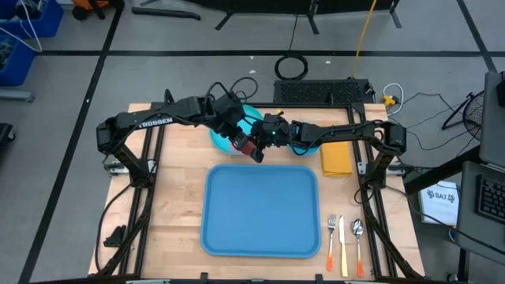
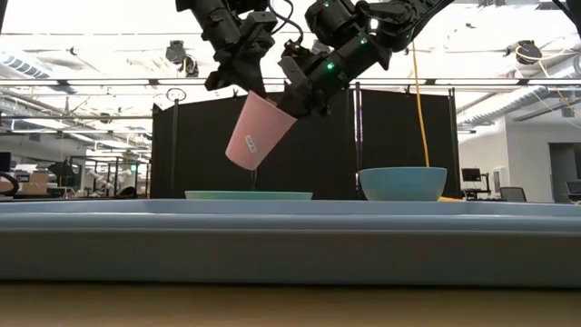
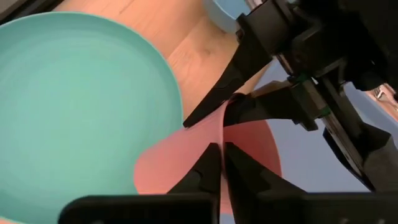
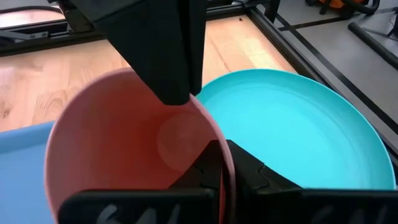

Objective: Set up tray
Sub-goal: Put the pink cup on the serving tray

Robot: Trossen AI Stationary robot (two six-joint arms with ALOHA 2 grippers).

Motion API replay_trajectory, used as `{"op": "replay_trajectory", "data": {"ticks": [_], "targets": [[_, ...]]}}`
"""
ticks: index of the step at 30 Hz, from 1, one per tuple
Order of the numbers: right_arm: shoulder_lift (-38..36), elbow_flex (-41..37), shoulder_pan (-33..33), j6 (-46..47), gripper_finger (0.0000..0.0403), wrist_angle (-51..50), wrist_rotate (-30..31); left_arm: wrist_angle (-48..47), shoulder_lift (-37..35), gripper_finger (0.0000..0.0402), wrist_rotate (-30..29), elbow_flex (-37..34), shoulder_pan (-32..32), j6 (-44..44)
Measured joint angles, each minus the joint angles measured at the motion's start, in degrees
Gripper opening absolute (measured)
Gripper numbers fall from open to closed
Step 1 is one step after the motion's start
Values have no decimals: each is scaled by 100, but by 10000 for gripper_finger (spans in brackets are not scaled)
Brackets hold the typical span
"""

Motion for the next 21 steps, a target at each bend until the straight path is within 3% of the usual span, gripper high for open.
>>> {"op": "replay_trajectory", "data": {"ticks": [12, 21], "targets": [[1, 0, 8, -52, 0, 0, -45, -250, 0, 2, 66, 0, -51, 65], [-105, 90, 145, -347, 0, -123, 114, -179, -4, 43, 705, -2, -74, -128]]}}
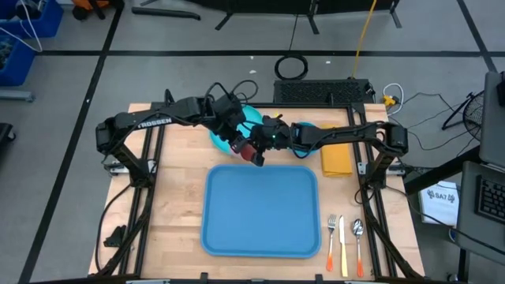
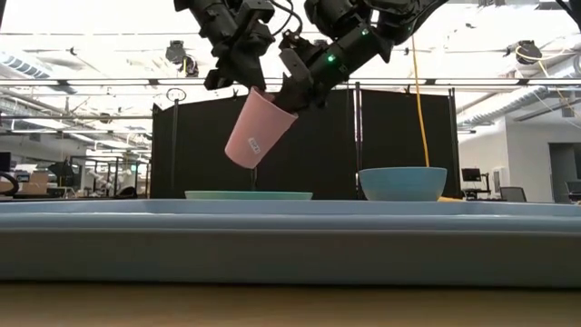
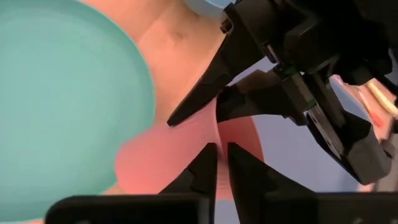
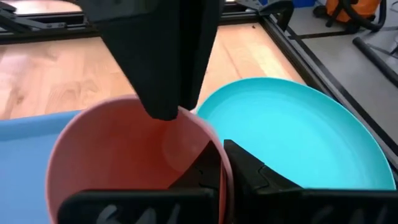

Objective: Set up tray
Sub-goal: Put the pink cup on the serving tray

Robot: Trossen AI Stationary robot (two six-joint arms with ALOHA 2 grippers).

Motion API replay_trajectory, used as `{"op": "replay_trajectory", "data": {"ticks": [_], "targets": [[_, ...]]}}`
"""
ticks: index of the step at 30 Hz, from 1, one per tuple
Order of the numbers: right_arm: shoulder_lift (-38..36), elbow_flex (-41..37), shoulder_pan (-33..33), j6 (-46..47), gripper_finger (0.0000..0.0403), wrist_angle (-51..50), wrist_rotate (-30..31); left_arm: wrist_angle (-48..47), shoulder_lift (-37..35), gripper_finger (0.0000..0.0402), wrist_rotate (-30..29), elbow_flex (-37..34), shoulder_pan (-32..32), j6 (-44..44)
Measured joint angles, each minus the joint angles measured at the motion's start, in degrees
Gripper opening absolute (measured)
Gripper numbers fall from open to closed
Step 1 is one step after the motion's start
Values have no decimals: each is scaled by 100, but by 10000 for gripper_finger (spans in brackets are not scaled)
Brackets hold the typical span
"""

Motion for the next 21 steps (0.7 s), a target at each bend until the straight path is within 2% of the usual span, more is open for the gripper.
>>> {"op": "replay_trajectory", "data": {"ticks": [13, 17, 21], "targets": [[-13, 130, 45, -306, 0, -13, 209, -21, 11, 169, 74, -11, -41, 36], [-13, 207, 109, -536, 0, -104, 498, -19, 11, 188, 59, -11, -35, 142], [-13, 207, 118, -622, 0, -102, 611, -19, 13, 191, 37, -11, -35, 200]]}}
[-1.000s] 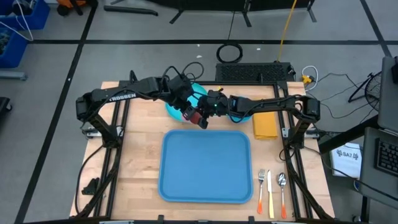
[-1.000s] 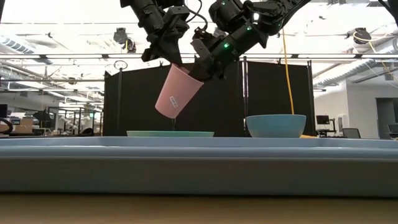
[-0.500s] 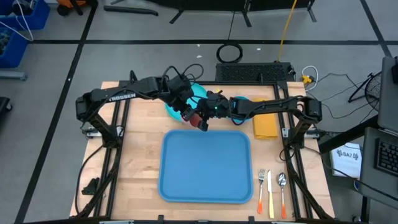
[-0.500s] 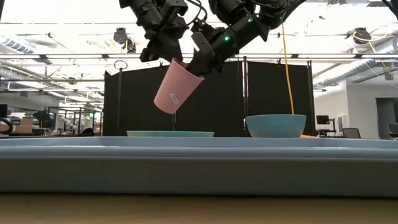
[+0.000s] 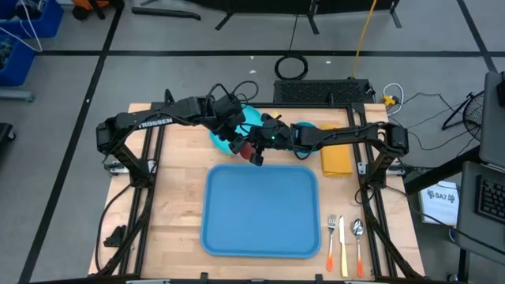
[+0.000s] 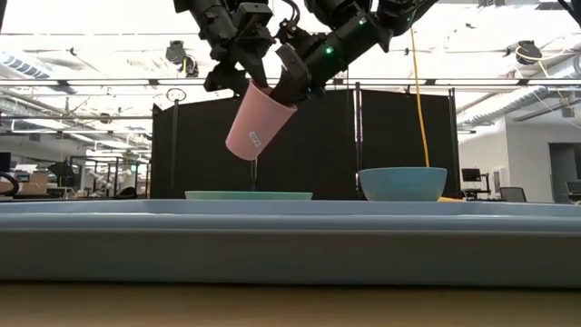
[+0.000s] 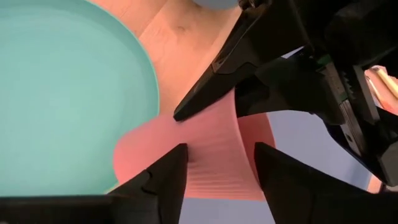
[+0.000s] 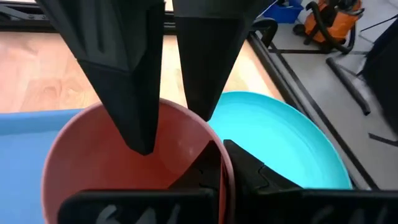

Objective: Set up tray
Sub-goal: Put the pink cup on the serving tray

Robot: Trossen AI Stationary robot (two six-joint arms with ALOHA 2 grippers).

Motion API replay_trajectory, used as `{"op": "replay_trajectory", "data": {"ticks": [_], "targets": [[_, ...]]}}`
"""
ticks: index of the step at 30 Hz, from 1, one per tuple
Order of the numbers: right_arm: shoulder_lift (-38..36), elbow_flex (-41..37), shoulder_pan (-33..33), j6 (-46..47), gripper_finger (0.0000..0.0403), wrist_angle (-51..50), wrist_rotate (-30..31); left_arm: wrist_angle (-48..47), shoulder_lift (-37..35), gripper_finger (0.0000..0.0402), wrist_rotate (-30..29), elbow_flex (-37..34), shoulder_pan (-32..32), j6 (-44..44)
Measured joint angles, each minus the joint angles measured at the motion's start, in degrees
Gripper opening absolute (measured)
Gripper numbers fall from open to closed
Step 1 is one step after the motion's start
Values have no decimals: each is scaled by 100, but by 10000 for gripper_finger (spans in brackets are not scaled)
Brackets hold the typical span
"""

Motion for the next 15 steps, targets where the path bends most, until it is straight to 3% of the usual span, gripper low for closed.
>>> {"op": "replay_trajectory", "data": {"ticks": [8, 10, 15], "targets": [[-44, 0, 0, -340, 0, 5, 214, 68, 0, 176, -51, 0, 12, -25], [-55, 0, 11, -374, 0, 0, 343, 99, -2, 145, -50, 3, 44, -2], [-55, 0, 35, -292, 0, -194, 350, 129, -6, 23, 42, 7, 68, 166]]}}
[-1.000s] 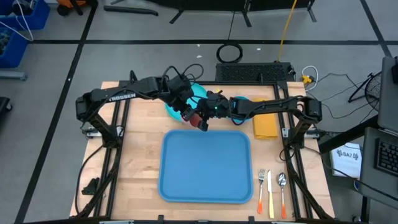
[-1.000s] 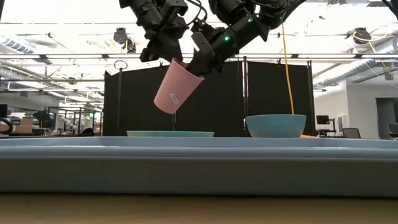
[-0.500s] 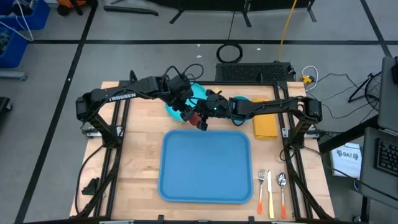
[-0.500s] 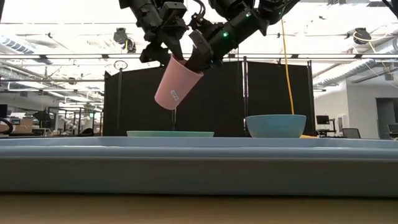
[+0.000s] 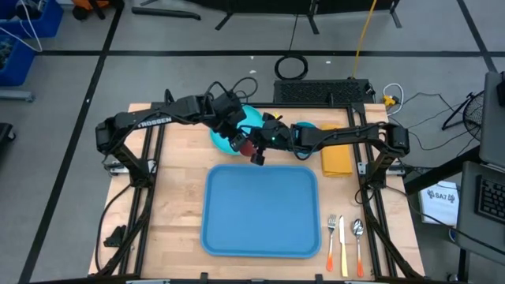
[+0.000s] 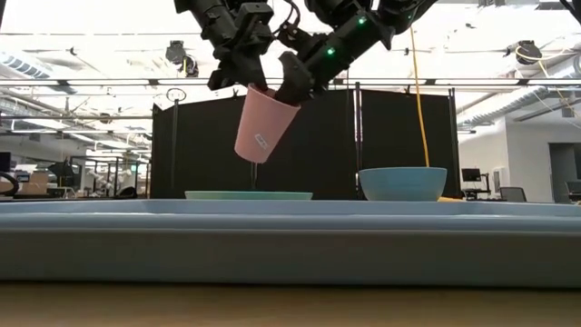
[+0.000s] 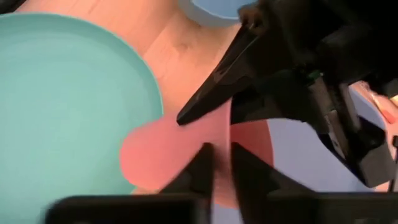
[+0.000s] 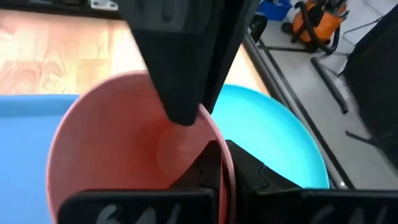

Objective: Set up tray
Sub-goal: Put the pink cup on the serving tray

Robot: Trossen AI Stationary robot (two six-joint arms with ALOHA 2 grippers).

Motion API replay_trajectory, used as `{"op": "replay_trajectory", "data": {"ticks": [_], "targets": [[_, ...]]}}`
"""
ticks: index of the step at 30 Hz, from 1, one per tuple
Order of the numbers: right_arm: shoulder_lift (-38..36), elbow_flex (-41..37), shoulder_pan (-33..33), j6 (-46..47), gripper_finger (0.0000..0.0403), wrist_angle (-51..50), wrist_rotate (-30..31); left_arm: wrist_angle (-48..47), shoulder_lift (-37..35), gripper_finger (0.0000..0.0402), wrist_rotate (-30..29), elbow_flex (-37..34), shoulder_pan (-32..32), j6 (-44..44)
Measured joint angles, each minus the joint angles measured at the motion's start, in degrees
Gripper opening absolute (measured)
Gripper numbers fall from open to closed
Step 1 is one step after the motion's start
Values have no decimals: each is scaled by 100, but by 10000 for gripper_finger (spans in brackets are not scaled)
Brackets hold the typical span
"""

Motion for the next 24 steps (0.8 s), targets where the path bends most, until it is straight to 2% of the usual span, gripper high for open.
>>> {"op": "replay_trajectory", "data": {"ticks": [3, 11, 17, 20, 24], "targets": [[0, 0, -3, -2, 0, -43, -17, 4, 6, 10, 66, 0, 6, 94], [0, 0, -2, -26, 3, -12, 11, -24, 4, 9, -116, 0, 0, 234], [-26, 35, 121, -33, 32, 70, -50, -449, 23, 3, -422, -9, -12, 541], [-174, 76, 181, 85, 46, 180, 29, -983, 61, 3, -549, -65, -16, 684], [-403, 73, 285, 114, 58, 335, 41, -813, 27, 3, -678, -20, -17, 852]]}}
